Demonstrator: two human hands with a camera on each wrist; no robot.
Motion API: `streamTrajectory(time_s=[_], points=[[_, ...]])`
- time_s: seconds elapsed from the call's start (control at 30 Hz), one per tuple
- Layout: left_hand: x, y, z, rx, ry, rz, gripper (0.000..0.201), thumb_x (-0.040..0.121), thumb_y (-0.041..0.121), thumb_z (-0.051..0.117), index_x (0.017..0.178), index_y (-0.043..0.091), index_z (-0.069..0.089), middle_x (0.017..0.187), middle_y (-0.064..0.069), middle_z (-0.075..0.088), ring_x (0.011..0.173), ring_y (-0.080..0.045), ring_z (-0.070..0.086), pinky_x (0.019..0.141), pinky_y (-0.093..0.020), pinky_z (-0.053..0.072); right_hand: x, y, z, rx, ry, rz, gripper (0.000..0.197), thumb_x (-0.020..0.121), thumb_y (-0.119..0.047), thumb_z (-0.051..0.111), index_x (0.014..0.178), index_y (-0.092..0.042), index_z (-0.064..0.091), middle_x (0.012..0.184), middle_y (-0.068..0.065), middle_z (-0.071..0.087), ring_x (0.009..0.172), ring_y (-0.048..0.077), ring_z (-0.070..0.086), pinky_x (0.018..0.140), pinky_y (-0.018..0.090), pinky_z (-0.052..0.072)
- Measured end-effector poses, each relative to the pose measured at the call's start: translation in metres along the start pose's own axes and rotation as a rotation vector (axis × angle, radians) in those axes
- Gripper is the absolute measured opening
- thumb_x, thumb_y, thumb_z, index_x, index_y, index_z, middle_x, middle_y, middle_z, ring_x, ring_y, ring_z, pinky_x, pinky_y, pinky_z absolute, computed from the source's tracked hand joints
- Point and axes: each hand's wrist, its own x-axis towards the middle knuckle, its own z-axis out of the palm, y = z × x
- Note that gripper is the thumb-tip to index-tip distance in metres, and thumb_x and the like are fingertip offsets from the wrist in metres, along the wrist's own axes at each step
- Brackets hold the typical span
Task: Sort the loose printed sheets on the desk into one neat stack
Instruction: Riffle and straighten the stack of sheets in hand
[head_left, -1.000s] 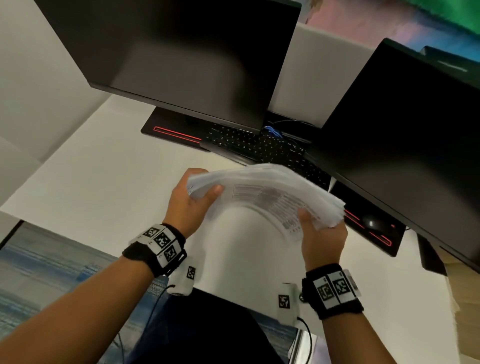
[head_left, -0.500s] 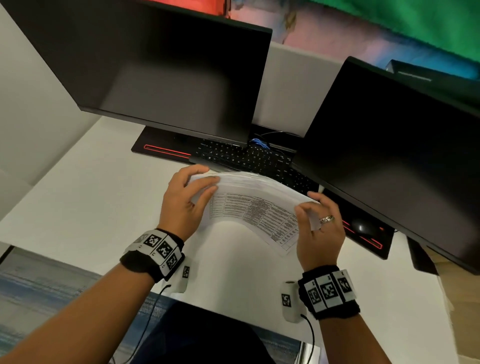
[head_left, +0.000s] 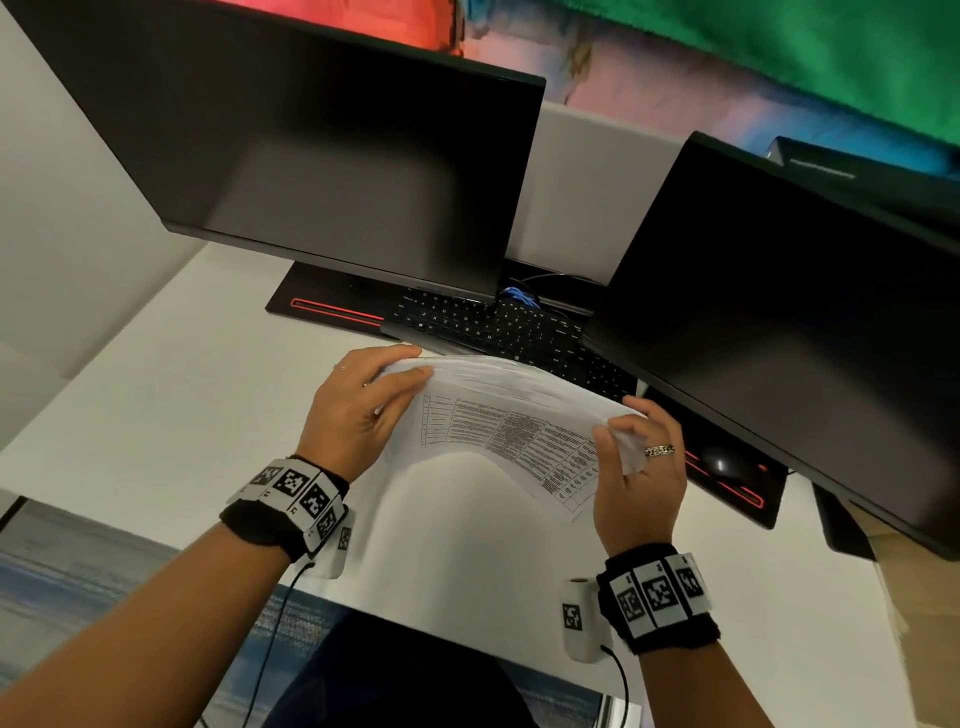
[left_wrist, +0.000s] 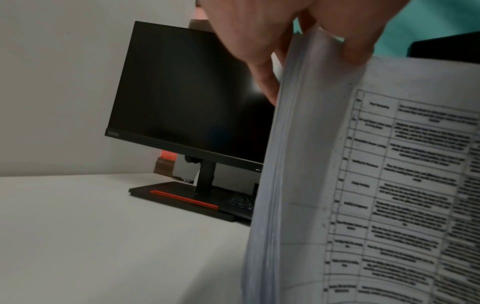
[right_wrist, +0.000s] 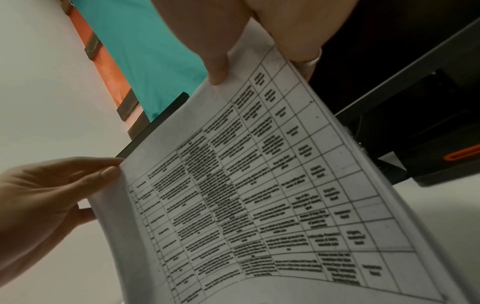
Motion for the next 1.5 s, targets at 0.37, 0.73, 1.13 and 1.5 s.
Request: streamTrajectory(time_s=[0.37,0.73,1.13,1.5], points=[[0.004,0.001,0.006,0.015,-0.045,0.055,0.033,0.095,0.024,0.063,0.125,0.012,0.068,0.125,-0.009,0.065,0.108,-0.031,0.060,0.097,-0.038,0.046,-0.003,-0.009,-0.001,0.041,-0.026,-0.025,0.024,0.093,-0.010,0.066,0.100,-0.033,0.061,0.123,-0.017,0.053,0.115,0.012,0.058,0.089,0.048,0.056],[0.010,-0.001,0.009,-0.001,-0.025,0.040,0.028,0.094,0.026,0.063,0.117,0.013,0.073,0.122,-0.009,0.067,0.103,-0.029,0.060,0.096,-0.028,0.043,0.002,-0.012,0.002,0.115,0.001,0.067,0.019,0.093,-0.010,0.065,0.087,-0.027,0.062,0.123,-0.011,0.057,0.108,0.010,0.060,0.084,0.046,0.058],[0.010,0.002,0.010,-0.011,-0.028,-0.009,0.031,0.093,0.029,0.063,0.118,0.014,0.073,0.123,-0.007,0.067,0.106,-0.026,0.059,0.096,-0.029,0.044,0.006,-0.018,0.008,0.187,0.134,0.184,0.024,0.088,-0.017,0.067,0.070,-0.026,0.053,0.109,-0.016,0.063,0.105,0.005,0.060,0.087,0.035,0.054],[0.015,0.011,0.009,-0.138,0.037,-0.162,0.026,0.094,0.028,0.063,0.112,0.014,0.075,0.118,-0.002,0.068,0.108,-0.020,0.062,0.099,-0.029,0.047,0.012,-0.024,0.011,0.361,0.303,0.333,0.029,0.089,0.001,0.065,0.094,-0.025,0.053,0.103,0.003,0.065,0.085,0.000,0.064,0.075,0.019,0.056]])
